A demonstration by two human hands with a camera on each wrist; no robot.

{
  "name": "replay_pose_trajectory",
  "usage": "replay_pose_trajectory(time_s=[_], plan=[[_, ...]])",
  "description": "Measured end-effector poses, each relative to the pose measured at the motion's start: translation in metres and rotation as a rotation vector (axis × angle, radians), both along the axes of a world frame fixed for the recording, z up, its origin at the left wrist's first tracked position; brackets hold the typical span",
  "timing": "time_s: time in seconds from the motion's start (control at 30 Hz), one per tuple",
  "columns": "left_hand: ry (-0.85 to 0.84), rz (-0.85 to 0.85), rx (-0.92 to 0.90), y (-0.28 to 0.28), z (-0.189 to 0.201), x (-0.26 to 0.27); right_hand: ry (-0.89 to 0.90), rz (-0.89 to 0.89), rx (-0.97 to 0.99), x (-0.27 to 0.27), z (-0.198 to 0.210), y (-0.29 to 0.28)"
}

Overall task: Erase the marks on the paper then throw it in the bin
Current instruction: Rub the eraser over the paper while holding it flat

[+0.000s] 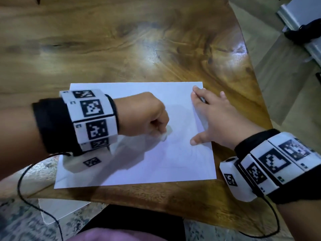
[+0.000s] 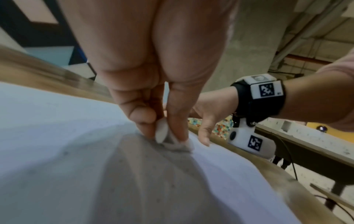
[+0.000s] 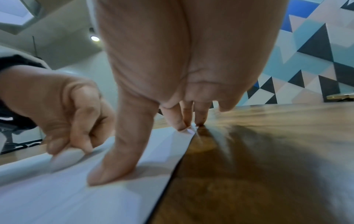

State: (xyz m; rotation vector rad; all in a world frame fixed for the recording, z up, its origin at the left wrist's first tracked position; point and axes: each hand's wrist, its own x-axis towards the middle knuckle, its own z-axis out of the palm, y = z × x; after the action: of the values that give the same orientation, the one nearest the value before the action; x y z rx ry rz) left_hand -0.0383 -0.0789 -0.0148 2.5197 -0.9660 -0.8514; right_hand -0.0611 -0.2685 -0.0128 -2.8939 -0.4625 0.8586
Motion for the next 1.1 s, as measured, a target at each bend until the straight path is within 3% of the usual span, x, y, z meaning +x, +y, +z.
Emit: replay_pose_trajectory(time_s=[0.2, 0.43, 0.67, 0.87, 1.1], plan=[[-0.229, 0.197, -0.063, -0.037, 0.002, 0.04, -0.032, 0.021, -0.006, 0.0, -0.002, -0.002], [-0.034, 0.011, -0.05, 0.004, -0.007, -0.013, -0.022, 0.023, 0.002, -0.001, -0.003, -0.003], [-0.205, 0.186, -0.109, -0.024, -0.009, 0.028, -0.024, 0.013, 0.002, 0.0, -0.005, -0.003], [0.019, 0.0, -0.145, 0.019, -0.008, -0.026, -0.004, -0.005, 0.013, 0.0, -0.003, -0.004], [-0.184, 0.212, -0.099, -0.014, -0.01, 0.021, -0.014, 0.005, 0.0, 0.0, -0.003, -0.002]])
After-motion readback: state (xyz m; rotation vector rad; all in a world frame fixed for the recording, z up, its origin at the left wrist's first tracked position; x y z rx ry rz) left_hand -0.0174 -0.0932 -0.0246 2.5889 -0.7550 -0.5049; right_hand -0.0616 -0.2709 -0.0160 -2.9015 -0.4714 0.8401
